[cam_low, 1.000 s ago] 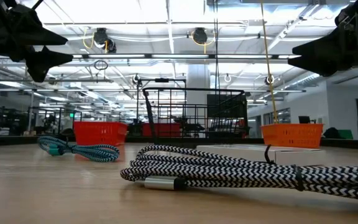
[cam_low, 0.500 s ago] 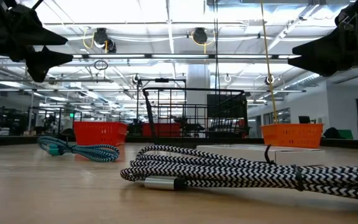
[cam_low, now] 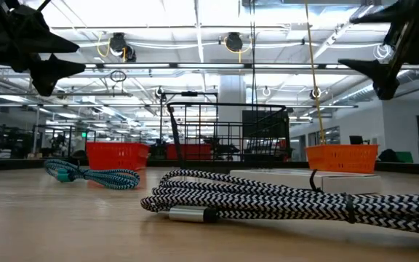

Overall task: Pick and place items into bin
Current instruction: Put the right white box into the orange bin

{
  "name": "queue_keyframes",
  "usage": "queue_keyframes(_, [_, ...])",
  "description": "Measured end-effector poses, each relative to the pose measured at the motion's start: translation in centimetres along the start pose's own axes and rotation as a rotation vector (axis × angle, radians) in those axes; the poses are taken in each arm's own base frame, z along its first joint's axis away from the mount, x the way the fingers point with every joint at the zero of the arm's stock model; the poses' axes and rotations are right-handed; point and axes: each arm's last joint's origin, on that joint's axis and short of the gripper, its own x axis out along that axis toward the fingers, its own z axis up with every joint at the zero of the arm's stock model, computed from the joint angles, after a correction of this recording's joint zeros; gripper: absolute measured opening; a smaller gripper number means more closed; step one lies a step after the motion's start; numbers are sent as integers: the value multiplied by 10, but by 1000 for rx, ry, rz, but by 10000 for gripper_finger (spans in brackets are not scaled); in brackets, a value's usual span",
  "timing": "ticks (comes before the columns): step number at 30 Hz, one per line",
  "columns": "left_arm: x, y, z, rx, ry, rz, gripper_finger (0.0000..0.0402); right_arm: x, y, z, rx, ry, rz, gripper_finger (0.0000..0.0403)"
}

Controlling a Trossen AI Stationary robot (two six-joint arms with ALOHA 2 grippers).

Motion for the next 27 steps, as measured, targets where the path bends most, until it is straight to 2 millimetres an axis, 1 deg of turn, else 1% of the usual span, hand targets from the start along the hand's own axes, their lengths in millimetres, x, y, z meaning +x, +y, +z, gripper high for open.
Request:
queue_keyframes(7, [0, 0, 0, 0, 0, 0, 214, 0, 3, 4, 122, -38, 28, 309])
queue_keyframes(13, [0, -1, 2, -14, -22, -4, 214, -2, 9, 17, 222, -211, 23, 309])
queue_keyframes(15, [0, -3, 8, -89, -78, -27, 214, -3, 11, 21, 260, -260, 33, 309])
queue_keyframes(18, [-2, -7, 20, -270, -191, -92, 214, -5, 16, 29, 325, -327, 77, 309])
queue_keyframes(21, [-8, -11, 37, -379, -380, -139, 214, -8, 20, 36, 395, -377, 134, 309])
queue_keyframes(24, [-17, -14, 54, -515, -552, -233, 214, -8, 20, 37, 407, -385, 145, 308])
queue_keyframes(27, [-23, -15, 62, -509, -644, -266, 214, -8, 20, 36, 395, -380, 136, 308])
